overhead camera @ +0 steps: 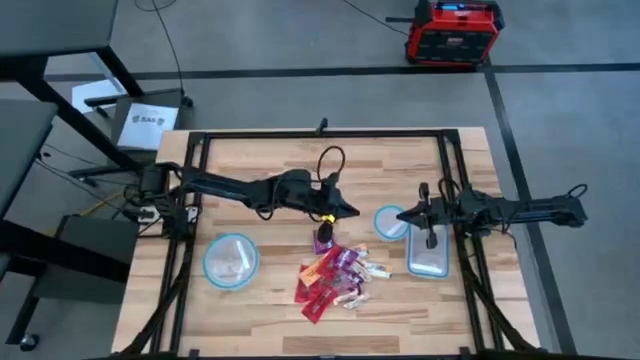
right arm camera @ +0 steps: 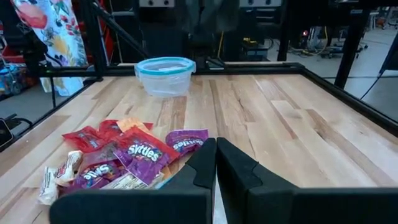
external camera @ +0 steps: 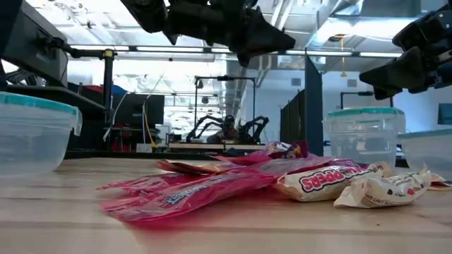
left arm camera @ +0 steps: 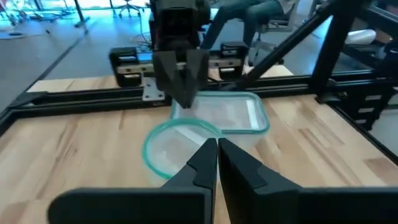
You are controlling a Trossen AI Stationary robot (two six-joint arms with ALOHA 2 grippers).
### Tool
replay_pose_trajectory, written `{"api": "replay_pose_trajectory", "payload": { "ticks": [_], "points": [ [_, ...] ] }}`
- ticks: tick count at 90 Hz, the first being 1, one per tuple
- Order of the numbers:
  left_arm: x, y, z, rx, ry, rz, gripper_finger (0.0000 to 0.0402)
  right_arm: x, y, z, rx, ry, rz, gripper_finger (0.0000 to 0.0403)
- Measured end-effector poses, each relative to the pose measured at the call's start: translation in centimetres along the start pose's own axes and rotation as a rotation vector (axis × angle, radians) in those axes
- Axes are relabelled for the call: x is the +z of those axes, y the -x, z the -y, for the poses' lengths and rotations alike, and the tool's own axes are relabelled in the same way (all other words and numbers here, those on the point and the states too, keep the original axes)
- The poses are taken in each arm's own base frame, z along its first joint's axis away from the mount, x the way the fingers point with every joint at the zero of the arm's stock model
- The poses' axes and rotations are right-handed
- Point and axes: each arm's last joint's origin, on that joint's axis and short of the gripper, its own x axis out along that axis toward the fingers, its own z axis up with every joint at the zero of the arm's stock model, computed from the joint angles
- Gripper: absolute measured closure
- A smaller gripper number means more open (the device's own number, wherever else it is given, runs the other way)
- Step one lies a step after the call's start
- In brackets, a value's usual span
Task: Sort candy
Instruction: Open the small circular transparent bin
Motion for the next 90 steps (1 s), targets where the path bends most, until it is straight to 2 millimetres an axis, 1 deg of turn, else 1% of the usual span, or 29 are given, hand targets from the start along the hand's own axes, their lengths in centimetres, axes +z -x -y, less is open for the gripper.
{"api": "replay_pose_trajectory", "payload": {
  "ticks": [13,16,21,27,33,38,43,51,60,66,73,78,83,90],
  "points": [
    [0.5,0.0,-0.1,0.005,0.000,0.060,0.0402,0.0,0.0,0.0,0.000,0.000,0.000,0.0403],
    [0.3,-0.3,-0.1,0.002,-0.002,0.073,0.0402,0.0,0.0,0.0,0.000,0.000,0.000,0.0403],
    [0.1,-1.0,-0.1,-0.001,0.008,0.079,0.0402,0.0,0.0,0.0,0.000,0.000,0.000,0.0403],
    [-1.3,-2.3,-0.2,-0.007,0.035,0.030,0.0402,0.0,0.0,0.0,0.000,0.000,0.000,0.0403],
    [-2.1,-3.9,-0.4,-0.005,0.037,0.015,0.0402,0.0,0.0,0.0,0.000,-0.015,0.001,0.0403],
    [-2.4,-5.1,-0.6,-0.005,0.035,0.017,0.0402,0.1,0.0,0.0,0.002,-0.073,0.010,0.0403],
    [-2.0,-6.2,-0.7,-0.015,0.032,0.043,0.0402,0.1,0.0,0.0,0.000,-0.141,0.005,0.0403],
    [-2.2,-7.7,-0.9,-0.053,0.032,0.020,0.0402,0.3,0.1,0.1,-0.018,-0.222,-0.043,0.0403],
    [-3.2,-9.0,-0.8,-0.081,0.018,-0.060,0.0402,0.5,0.3,0.2,-0.074,-0.318,-0.114,0.0403],
    [-3.7,-9.0,-0.8,-0.091,0.006,-0.142,0.0402,0.6,0.4,0.2,-0.093,-0.384,-0.179,0.0403],
    [-3.8,-8.8,-0.8,-0.097,-0.022,-0.202,0.0402,1.2,0.7,0.2,-0.115,-0.437,-0.254,0.0403],
    [-3.5,-8.2,-0.7,-0.106,-0.041,-0.263,0.0402,1.7,0.9,0.2,-0.132,-0.445,-0.323,0.0403],
    [-3.0,-7.7,-0.7,-0.113,-0.071,-0.289,0.0402,2.0,1.1,0.2,-0.149,-0.443,-0.398,0.0403],
    [-2.3,-6.9,-0.6,-0.123,-0.090,-0.337,0.0402,2.9,1.2,0.1,-0.124,-0.467,-0.414,0.0403]
  ]
}}
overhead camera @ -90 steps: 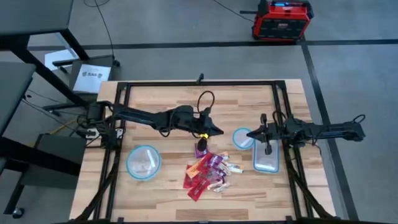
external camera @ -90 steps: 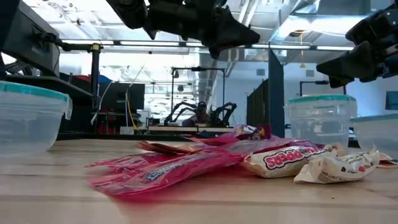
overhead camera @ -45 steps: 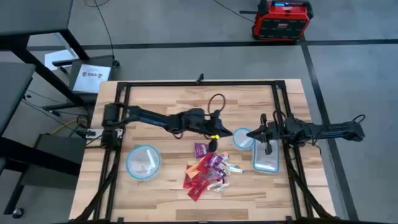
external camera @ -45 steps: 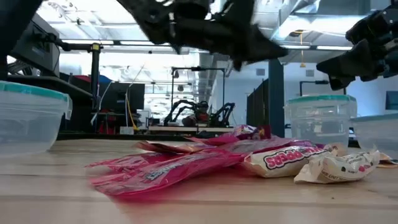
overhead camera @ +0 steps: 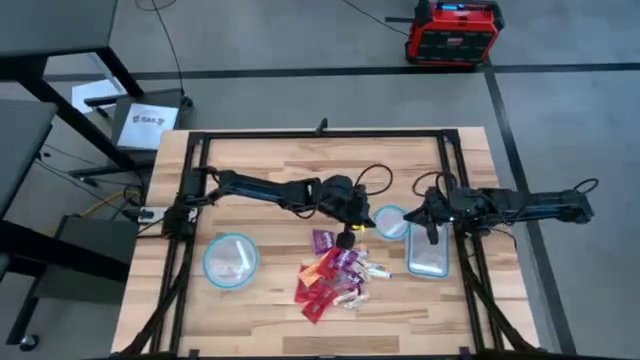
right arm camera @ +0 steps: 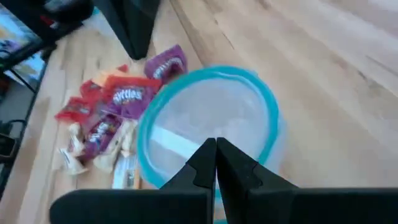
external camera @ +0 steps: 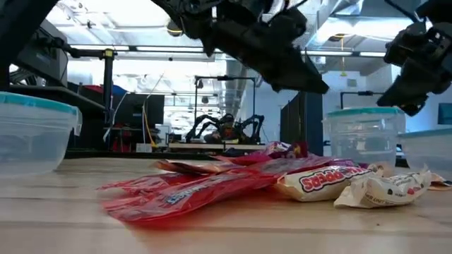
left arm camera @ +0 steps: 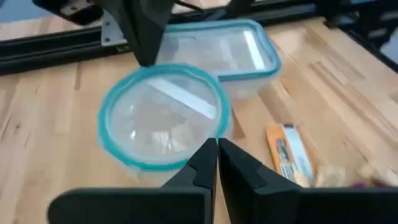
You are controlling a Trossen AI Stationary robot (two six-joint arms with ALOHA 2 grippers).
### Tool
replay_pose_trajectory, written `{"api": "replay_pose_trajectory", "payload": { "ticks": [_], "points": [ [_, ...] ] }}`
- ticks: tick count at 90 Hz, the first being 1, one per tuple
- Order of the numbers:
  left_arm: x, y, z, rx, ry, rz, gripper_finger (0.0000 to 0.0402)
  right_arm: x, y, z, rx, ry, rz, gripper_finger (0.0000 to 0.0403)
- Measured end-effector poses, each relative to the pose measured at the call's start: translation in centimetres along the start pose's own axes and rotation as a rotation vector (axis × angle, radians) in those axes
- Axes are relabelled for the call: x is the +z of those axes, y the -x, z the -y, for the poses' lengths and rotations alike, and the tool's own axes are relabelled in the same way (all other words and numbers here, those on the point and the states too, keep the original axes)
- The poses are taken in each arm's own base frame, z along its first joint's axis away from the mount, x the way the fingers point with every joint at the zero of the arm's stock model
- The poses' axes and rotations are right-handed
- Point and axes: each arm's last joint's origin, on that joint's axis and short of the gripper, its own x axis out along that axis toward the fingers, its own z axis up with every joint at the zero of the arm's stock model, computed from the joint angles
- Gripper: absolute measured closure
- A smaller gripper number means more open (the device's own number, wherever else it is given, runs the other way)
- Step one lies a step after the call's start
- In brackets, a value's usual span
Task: Sort candy
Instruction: Open the small circular transparent bin
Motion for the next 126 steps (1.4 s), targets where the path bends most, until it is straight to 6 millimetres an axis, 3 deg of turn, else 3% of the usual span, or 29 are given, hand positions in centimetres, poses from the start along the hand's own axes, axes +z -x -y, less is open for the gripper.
{"api": "replay_pose_trajectory", "payload": {
  "ticks": [30,57,92,104,126],
  "points": [
    [-1.9,1.9,-0.7,-0.010,-0.004,-0.276,0.0402,0.0,0.3,-0.1,-0.050,-0.253,-0.122,0.0403],
    [-3.4,1.3,-0.6,-0.023,0.030,-0.113,0.0402,-1.4,0.4,0.0,-0.093,-0.309,-0.267,0.0403],
    [-4.7,1.1,-0.1,0.010,0.117,-0.152,0.0402,-0.9,-3.4,-0.5,-0.081,-0.242,-0.174,0.0403],
    [-4.0,2.0,0.1,0.007,0.114,-0.164,0.0402,-0.5,-4.9,-0.8,-0.068,-0.219,-0.114,0.0403],
    [-0.7,6.7,0.6,0.100,0.035,-0.208,0.0402,0.1,-7.1,-1.2,-0.066,-0.146,-0.055,0.0403]
  ]
}}
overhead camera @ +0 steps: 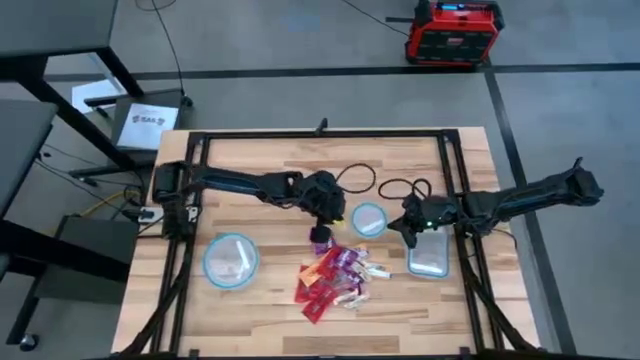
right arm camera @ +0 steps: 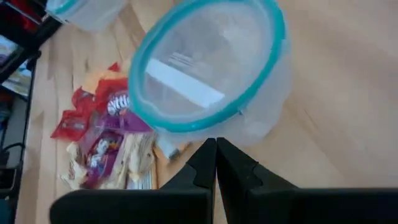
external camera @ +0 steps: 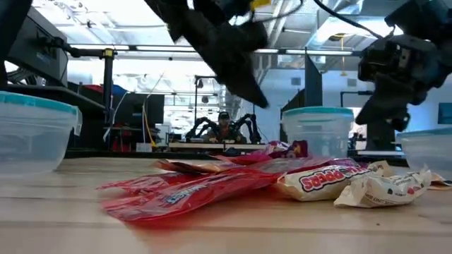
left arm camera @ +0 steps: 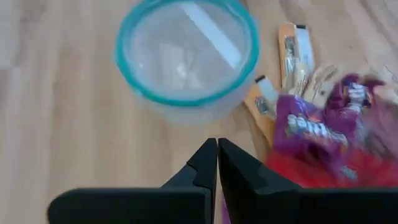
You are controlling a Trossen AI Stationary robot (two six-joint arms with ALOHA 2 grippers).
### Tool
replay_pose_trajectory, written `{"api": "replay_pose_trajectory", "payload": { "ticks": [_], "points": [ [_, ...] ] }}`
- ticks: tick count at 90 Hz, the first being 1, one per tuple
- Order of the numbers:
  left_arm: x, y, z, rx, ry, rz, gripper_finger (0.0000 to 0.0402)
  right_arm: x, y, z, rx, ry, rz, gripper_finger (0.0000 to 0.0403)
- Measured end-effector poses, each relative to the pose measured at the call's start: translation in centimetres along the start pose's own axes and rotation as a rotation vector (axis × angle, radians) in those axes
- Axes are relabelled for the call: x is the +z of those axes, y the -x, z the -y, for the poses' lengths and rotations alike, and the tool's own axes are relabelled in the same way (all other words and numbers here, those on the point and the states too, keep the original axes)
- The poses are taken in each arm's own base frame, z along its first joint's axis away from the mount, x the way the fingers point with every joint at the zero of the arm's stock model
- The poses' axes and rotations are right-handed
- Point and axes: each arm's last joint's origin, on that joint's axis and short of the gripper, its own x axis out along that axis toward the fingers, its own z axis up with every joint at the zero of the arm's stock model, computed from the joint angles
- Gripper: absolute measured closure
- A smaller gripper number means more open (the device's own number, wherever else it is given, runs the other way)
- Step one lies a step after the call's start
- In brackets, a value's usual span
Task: Sort candy
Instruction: Open the small circular transparent bin
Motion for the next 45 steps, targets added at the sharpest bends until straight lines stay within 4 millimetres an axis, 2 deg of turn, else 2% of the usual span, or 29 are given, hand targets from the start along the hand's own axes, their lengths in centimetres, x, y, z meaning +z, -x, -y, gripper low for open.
{"api": "replay_pose_trajectory", "payload": {
  "ticks": [8,16,33,45],
  "points": [
    [1.1,1.0,0.1,0.009,-0.015,0.068,0.0402,0.1,-1.0,-0.2,-0.006,0.017,0.017,0.0403],
    [1.6,1.0,0.0,0.014,-0.010,0.124,0.0402,0.2,-1.6,-0.5,0.014,0.029,0.042,0.0403],
    [1.8,-1.8,-0.1,-0.061,0.027,0.283,0.0402,-0.2,-1.7,-1.2,0.004,0.097,0.073,0.0403],
    [0.6,-4.3,0.0,-0.100,0.052,0.296,0.0402,-0.6,-1.5,-1.6,0.010,0.119,0.062,0.0403]
  ]
}}
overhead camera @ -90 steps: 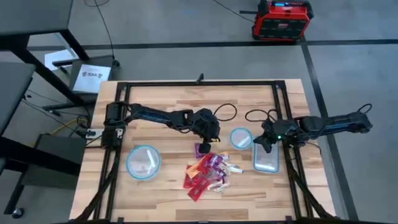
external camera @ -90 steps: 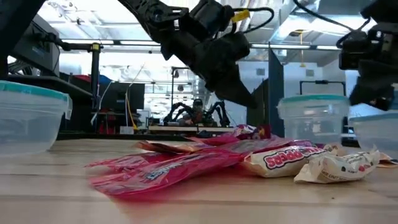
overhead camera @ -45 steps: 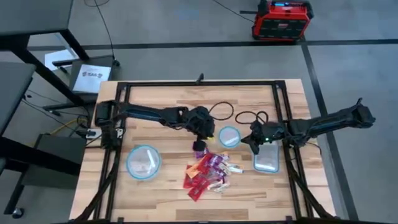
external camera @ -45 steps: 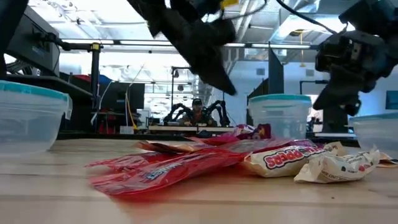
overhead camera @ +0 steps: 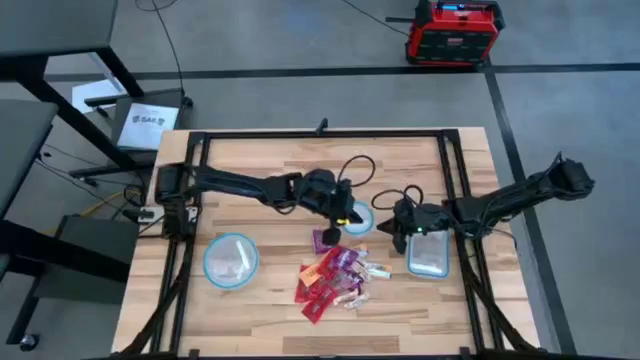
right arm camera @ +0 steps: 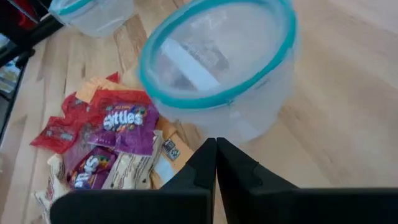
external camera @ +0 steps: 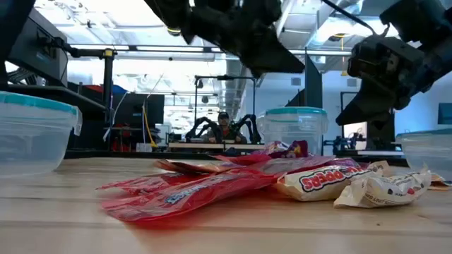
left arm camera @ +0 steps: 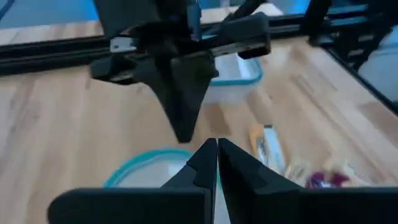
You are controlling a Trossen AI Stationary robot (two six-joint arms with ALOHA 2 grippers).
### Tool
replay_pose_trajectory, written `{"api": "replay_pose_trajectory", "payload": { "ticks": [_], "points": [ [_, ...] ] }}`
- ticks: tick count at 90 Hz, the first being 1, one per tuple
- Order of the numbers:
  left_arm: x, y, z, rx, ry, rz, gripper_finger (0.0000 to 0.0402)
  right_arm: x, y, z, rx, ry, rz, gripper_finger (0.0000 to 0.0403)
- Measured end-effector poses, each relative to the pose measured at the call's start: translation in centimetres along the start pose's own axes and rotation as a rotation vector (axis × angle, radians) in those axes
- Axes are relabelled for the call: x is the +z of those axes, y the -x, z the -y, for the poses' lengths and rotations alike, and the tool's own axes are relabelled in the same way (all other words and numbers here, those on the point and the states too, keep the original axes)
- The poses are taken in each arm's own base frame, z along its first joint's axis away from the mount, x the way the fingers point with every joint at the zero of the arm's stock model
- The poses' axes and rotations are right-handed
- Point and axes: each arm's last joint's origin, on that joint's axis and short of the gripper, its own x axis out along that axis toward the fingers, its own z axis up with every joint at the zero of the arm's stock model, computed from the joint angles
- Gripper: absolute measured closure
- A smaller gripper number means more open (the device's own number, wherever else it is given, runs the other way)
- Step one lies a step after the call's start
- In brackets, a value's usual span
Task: Sort candy
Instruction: Open the small circular transparent bin
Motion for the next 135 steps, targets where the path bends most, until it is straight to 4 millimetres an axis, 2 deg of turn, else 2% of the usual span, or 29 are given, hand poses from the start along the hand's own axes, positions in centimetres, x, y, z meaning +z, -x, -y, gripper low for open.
{"api": "replay_pose_trajectory", "payload": {
  "ticks": [13,33,68,81,92,115,126,135],
  "points": [
    [-0.9,-1.3,-0.3,-0.001,0.025,0.053,0.0401,-0.1,0.1,-0.2,-0.005,0.017,0.010,0.0403],
    [0.3,-1.3,0.0,0.024,-0.001,0.170,0.0402,0.5,0.1,-0.2,-0.063,0.080,0.102,0.0403],
    [-0.2,-1.3,0.1,0.020,0.023,0.102,0.0402,0.7,0.1,-0.2,-0.058,0.095,0.112,0.0403],
    [-0.3,-1.3,0.1,0.017,0.045,0.092,0.0402,0.7,0.1,-0.1,-0.059,0.052,0.115,0.0401],
    [-0.4,-1.3,0.1,0.016,0.047,0.074,0.0402,0.8,0.1,0.0,-0.061,0.021,0.118,0.0380],
    [0.1,-1.3,0.0,0.041,0.030,0.064,0.0402,1.3,1.0,-0.1,-0.038,0.042,0.158,0.0303],
    [-0.6,-1.4,0.0,0.052,0.025,-0.007,0.0402,1.1,1.4,0.3,-0.069,0.054,0.122,0.0282],
    [-1.4,-1.3,0.2,0.042,0.020,-0.089,0.0402,1.2,1.3,0.7,-0.089,-0.004,0.122,0.0275]
  ]
}}
